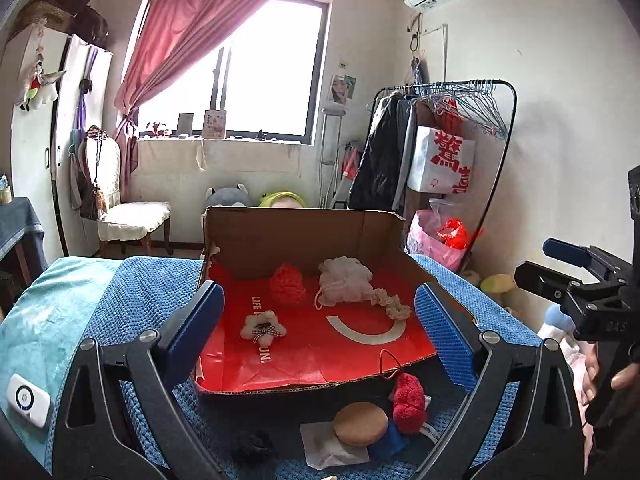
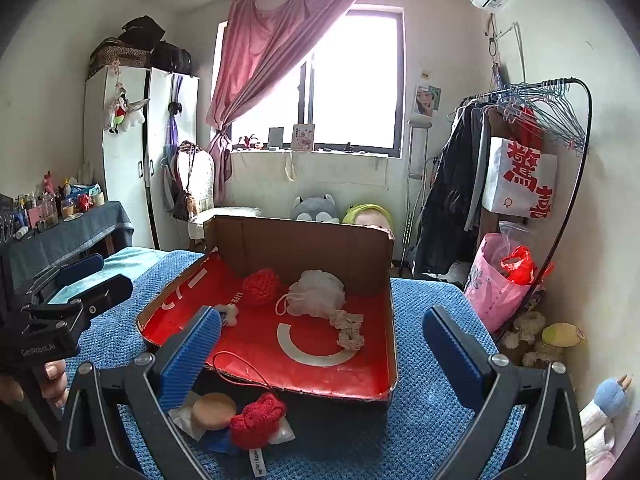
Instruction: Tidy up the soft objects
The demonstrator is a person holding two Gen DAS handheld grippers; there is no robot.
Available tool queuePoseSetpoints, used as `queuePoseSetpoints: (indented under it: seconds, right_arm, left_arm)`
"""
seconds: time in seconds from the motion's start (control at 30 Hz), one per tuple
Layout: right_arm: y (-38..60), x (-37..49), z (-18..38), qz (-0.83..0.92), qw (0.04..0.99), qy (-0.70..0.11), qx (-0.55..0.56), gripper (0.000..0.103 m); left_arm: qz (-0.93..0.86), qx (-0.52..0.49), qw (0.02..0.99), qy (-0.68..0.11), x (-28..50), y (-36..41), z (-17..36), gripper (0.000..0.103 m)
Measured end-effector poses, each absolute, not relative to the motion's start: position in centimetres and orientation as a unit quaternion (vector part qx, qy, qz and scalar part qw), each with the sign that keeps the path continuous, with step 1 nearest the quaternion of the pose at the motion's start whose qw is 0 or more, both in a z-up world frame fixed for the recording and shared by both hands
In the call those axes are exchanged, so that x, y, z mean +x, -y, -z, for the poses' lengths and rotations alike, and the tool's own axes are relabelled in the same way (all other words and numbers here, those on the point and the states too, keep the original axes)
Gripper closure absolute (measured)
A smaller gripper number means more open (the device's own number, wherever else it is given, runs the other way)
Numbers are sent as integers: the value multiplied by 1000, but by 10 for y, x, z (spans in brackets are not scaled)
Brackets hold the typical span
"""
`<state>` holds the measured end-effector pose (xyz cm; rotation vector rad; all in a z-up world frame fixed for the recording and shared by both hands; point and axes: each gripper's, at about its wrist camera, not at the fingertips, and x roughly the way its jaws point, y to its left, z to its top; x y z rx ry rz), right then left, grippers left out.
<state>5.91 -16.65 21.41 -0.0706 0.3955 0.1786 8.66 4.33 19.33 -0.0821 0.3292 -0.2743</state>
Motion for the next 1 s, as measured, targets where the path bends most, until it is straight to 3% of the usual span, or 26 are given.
queuePoseSetpoints:
  seconds: [0.53, 1.0]
  right_arm:
    - [158, -6, -148, -37, 987, -154, -42, 0]
    - [162, -21, -95, -27, 982, -185, -24, 0]
  left_arm:
    - [78, -27, 988, -133, 19, -35, -139, 5]
    - [69, -15, 986, -152, 4, -24, -94, 5]
